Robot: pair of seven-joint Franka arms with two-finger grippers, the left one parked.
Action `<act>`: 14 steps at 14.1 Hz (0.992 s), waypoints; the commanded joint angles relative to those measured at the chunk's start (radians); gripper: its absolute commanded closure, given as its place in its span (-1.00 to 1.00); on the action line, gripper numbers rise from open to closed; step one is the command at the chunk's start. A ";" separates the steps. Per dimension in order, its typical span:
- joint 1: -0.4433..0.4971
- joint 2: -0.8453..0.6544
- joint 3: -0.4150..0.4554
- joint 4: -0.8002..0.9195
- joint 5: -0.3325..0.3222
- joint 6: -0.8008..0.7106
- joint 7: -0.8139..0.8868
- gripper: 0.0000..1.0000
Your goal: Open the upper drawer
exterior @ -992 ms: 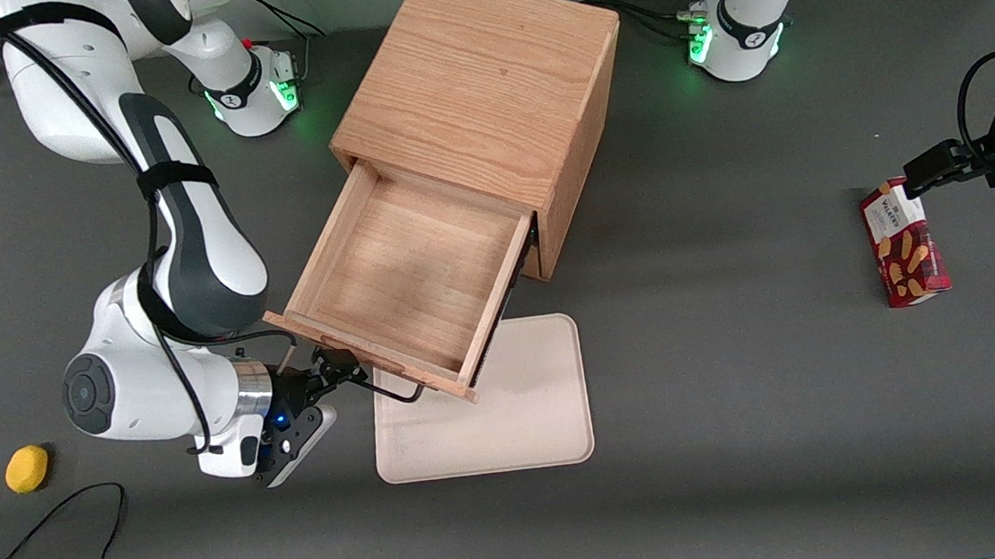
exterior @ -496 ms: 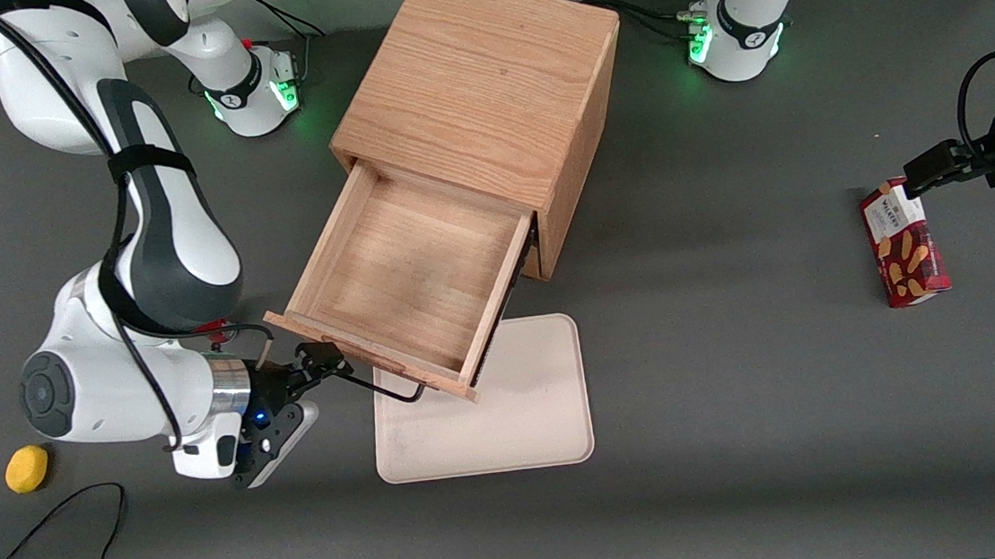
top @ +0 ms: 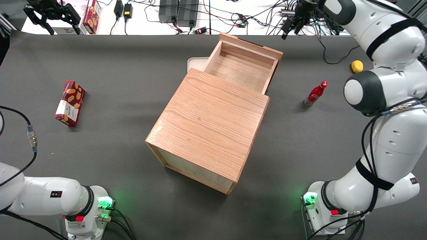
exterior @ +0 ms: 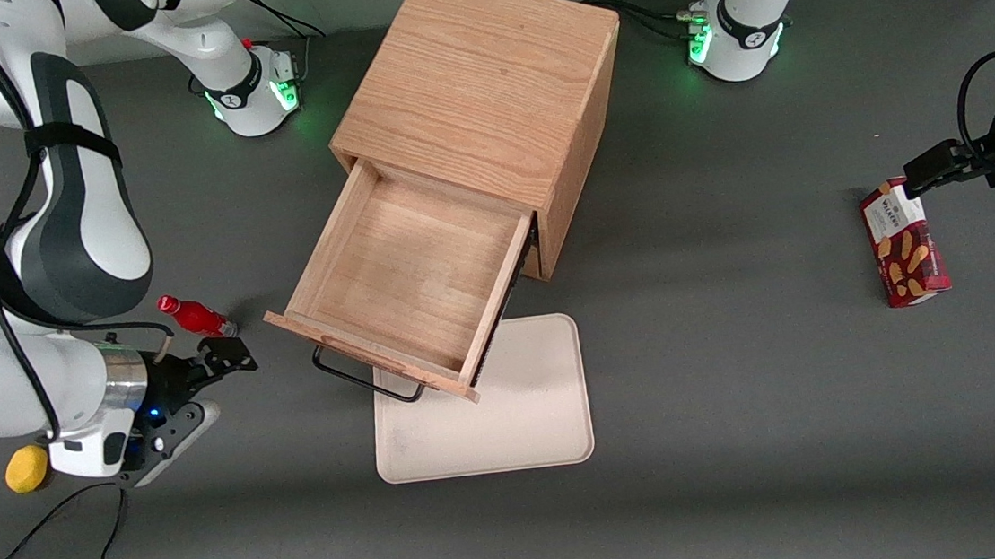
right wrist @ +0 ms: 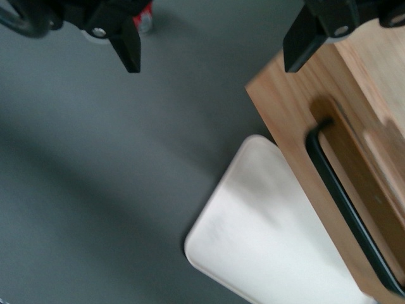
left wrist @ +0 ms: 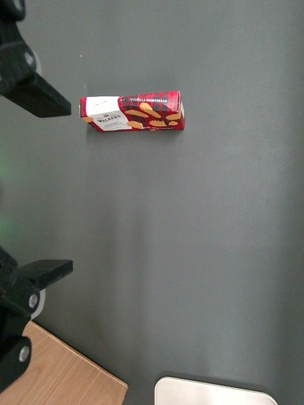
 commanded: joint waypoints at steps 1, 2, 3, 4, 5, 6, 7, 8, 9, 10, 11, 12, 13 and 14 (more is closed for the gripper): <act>0.016 -0.165 -0.070 -0.230 -0.030 0.014 0.076 -1.00; 0.016 -0.248 -0.084 -0.330 -0.031 0.033 0.167 -0.99; 0.016 -0.329 -0.086 -0.433 -0.034 0.075 0.239 -1.00; 0.016 -0.397 -0.087 -0.507 -0.057 0.098 0.251 -1.00; 0.015 -0.438 -0.089 -0.546 -0.082 0.100 0.260 -1.00; 0.015 -0.463 -0.090 -0.558 -0.088 0.092 0.266 -1.00; 0.016 -0.489 -0.099 -0.572 -0.090 0.071 0.292 -1.00; 0.015 -0.509 -0.103 -0.577 -0.090 0.045 0.358 -1.00; 0.015 -0.526 -0.107 -0.580 -0.090 0.023 0.427 -1.00; 0.015 -0.535 -0.128 -0.580 -0.090 0.006 0.461 -1.00; 0.016 -0.545 -0.136 -0.578 -0.091 -0.018 0.467 -1.00; 0.016 -0.546 -0.136 -0.577 -0.093 -0.029 0.467 -1.00; 0.016 -0.540 -0.136 -0.574 -0.097 -0.031 0.472 -1.00; 0.016 -0.533 -0.136 -0.569 -0.115 -0.031 0.525 -1.00</act>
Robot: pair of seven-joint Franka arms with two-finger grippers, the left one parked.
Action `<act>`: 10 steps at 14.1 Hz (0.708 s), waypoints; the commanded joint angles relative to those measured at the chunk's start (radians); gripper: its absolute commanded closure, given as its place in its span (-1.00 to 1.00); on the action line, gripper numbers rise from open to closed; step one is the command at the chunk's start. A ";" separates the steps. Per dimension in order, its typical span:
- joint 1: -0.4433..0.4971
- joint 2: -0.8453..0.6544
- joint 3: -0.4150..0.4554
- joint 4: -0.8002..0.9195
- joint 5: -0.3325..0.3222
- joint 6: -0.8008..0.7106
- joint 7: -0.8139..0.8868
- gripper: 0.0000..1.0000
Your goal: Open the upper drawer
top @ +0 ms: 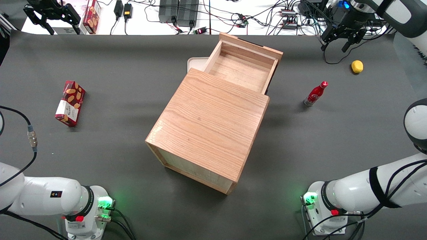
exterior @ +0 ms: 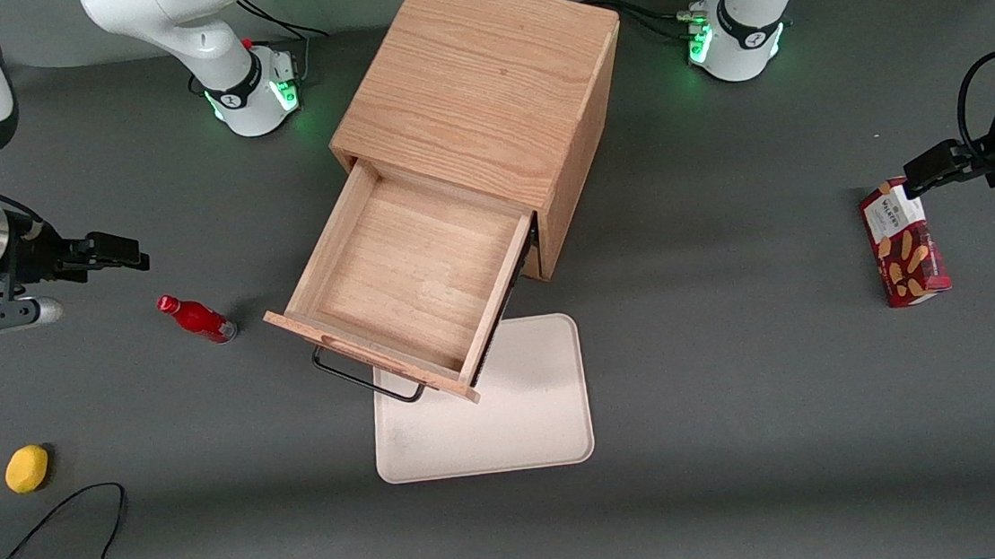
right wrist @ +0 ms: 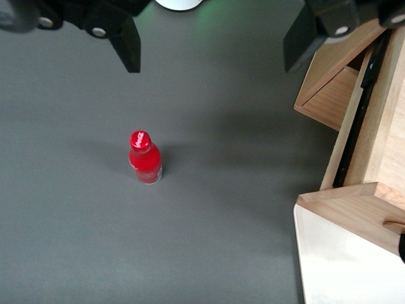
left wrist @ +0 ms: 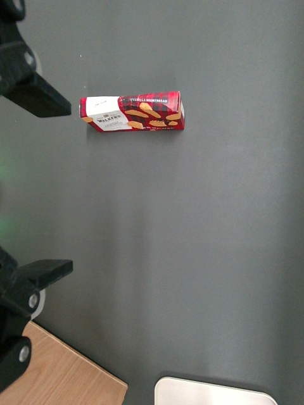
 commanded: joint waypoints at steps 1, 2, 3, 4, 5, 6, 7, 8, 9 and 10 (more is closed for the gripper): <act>0.017 -0.007 0.001 -0.018 -0.053 -0.012 0.183 -1.00; 0.026 -0.004 0.004 -0.012 -0.058 -0.050 0.231 -1.00; 0.024 -0.004 0.003 -0.010 -0.055 -0.044 0.232 -1.00; 0.024 -0.007 0.003 -0.010 -0.055 -0.033 0.230 -1.00; 0.026 -0.017 0.001 -0.013 -0.057 -0.032 0.214 -1.00; 0.027 -0.029 0.000 -0.016 -0.057 -0.036 0.178 -1.00; 0.027 -0.035 0.000 -0.019 -0.058 -0.036 0.158 -1.00; 0.027 -0.041 0.000 -0.019 -0.061 -0.035 0.155 -1.00; 0.036 -0.053 0.000 -0.022 -0.075 -0.033 0.137 -1.00; 0.037 -0.072 -0.002 -0.041 -0.078 -0.030 0.099 -1.00</act>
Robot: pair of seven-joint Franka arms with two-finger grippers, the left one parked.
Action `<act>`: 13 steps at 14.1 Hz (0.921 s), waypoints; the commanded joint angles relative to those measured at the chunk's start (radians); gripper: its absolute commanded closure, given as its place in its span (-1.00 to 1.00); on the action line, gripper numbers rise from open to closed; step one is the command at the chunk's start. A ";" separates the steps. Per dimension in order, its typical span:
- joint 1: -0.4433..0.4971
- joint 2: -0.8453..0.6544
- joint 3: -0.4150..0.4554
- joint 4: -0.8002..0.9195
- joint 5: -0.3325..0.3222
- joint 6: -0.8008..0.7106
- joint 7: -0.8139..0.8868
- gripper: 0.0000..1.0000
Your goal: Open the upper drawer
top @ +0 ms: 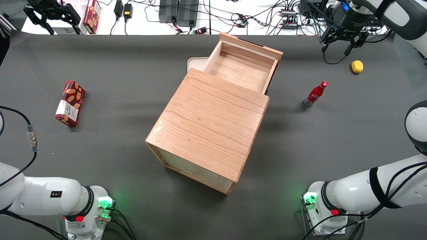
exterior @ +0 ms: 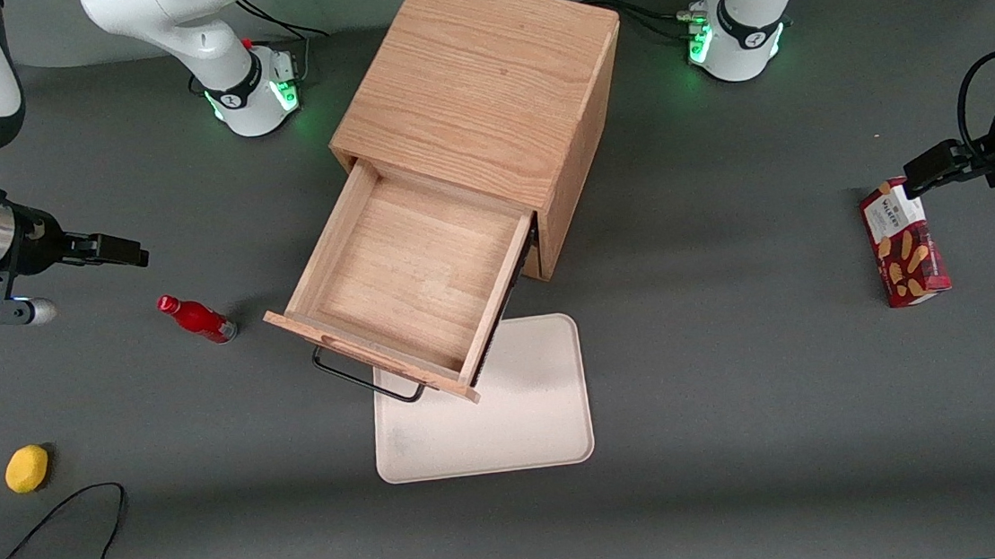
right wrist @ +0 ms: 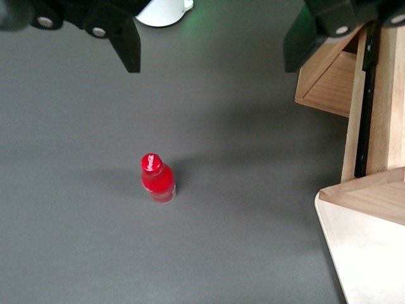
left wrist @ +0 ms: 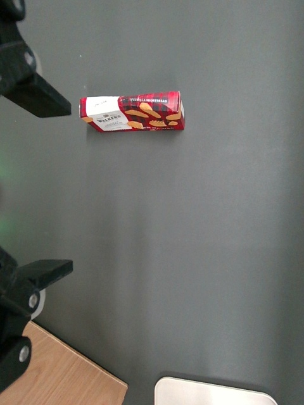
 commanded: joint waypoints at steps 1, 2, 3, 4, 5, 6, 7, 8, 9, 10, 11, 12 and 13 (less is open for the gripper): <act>0.011 -0.077 -0.009 -0.061 -0.035 0.016 -0.097 -1.00; -0.027 -0.106 0.003 -0.095 -0.035 0.037 -0.105 -1.00; -0.076 -0.129 0.039 -0.115 -0.033 0.056 -0.107 -1.00; -0.128 -0.133 0.091 -0.118 -0.030 0.060 -0.108 -1.00; -0.158 -0.128 0.116 -0.117 -0.027 0.062 -0.110 -1.00; -0.172 -0.122 0.126 -0.112 -0.024 0.065 -0.114 -1.00; -0.185 -0.117 0.126 -0.103 -0.022 0.065 -0.117 -1.00; -0.193 -0.102 0.126 -0.089 -0.022 0.062 -0.157 -1.00; -0.195 -0.085 0.127 -0.071 -0.022 0.056 -0.206 -1.00; -0.208 -0.079 0.129 -0.062 -0.022 0.056 -0.217 -1.00; -0.222 -0.074 0.132 -0.058 -0.022 0.056 -0.219 -1.00; -0.222 -0.076 0.132 -0.058 -0.022 0.054 -0.220 -1.00; -0.219 -0.077 0.132 -0.057 -0.022 0.054 -0.222 -1.00</act>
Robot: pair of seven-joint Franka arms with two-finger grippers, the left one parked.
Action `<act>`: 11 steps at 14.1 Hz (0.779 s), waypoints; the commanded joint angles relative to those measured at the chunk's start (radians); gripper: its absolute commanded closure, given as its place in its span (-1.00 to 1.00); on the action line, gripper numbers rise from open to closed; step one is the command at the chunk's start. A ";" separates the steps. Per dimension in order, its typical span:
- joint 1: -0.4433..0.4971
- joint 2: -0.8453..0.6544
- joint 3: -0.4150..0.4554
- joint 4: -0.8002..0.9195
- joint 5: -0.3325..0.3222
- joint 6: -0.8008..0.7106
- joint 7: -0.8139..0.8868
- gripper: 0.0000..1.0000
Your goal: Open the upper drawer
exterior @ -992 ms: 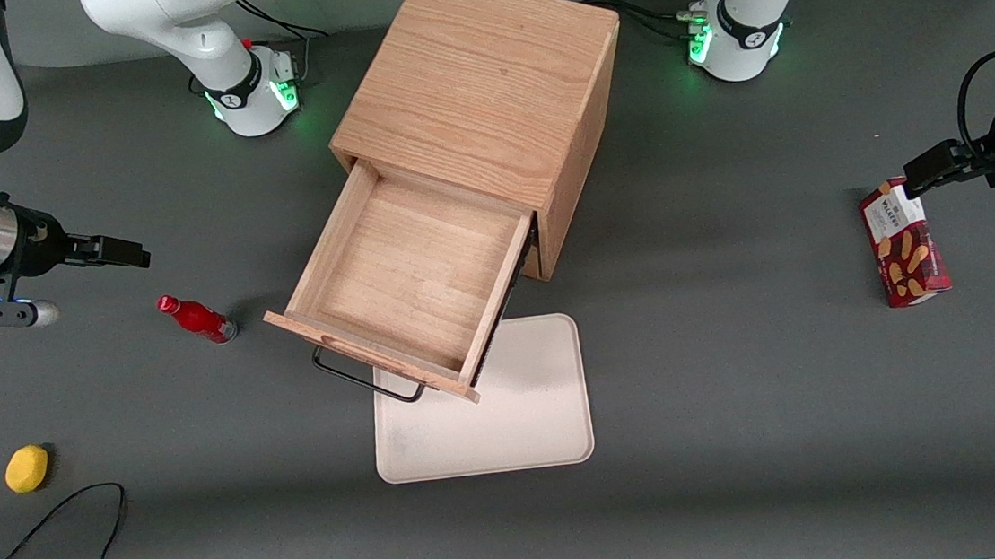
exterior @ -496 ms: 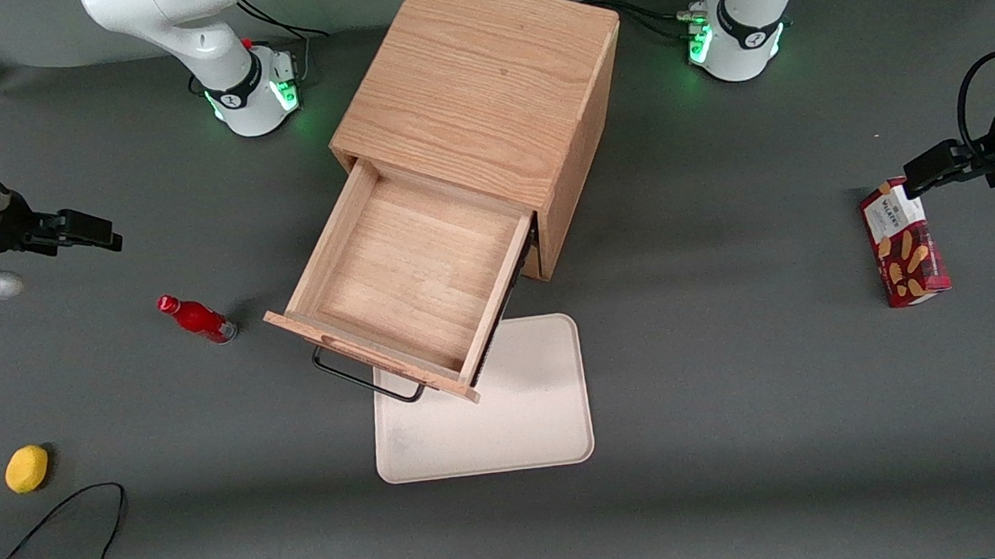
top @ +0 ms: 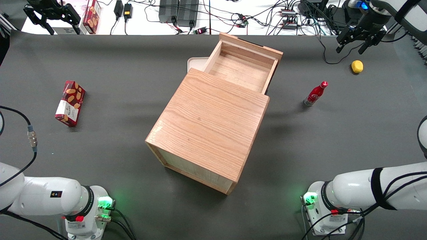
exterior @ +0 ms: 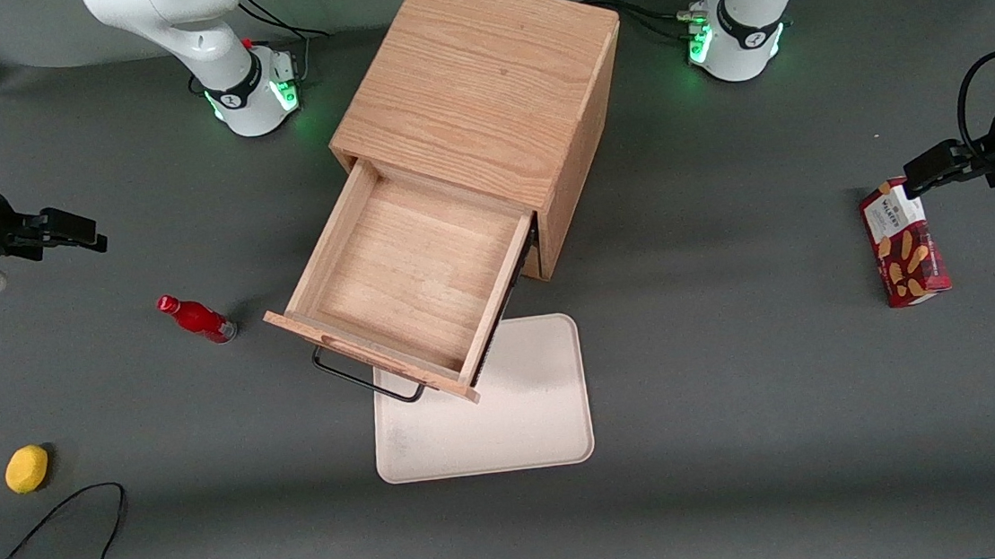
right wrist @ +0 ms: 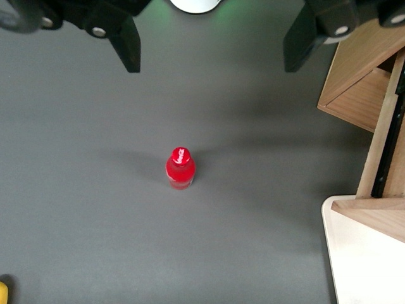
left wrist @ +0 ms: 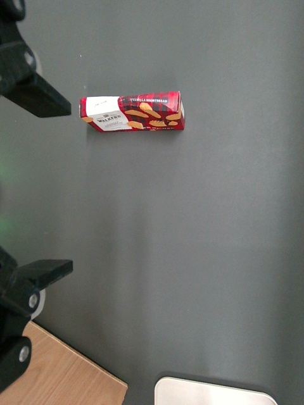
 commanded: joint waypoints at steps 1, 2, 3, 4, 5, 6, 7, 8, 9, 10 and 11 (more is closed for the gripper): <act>-0.010 0.011 0.016 0.025 -0.011 -0.004 -0.028 -1.00; 0.004 0.011 0.007 0.026 -0.012 -0.004 -0.028 -1.00; 0.052 0.011 -0.023 0.026 -0.014 -0.005 -0.028 -1.00; 0.089 0.014 -0.077 0.028 -0.015 -0.005 -0.027 -1.00; 0.093 0.014 -0.079 0.032 -0.015 -0.005 -0.025 -1.00; 0.090 0.014 -0.079 0.032 -0.017 -0.005 -0.026 -1.00; 0.087 0.014 -0.079 0.032 -0.021 -0.005 -0.025 -1.00; 0.078 0.014 -0.077 0.032 -0.023 -0.005 -0.026 -1.00; 0.062 0.014 -0.077 0.037 -0.023 -0.004 -0.037 -1.00; 0.054 0.014 -0.077 0.047 -0.023 -0.004 -0.069 -1.00; 0.051 0.014 -0.077 0.054 -0.021 -0.005 -0.083 -1.00</act>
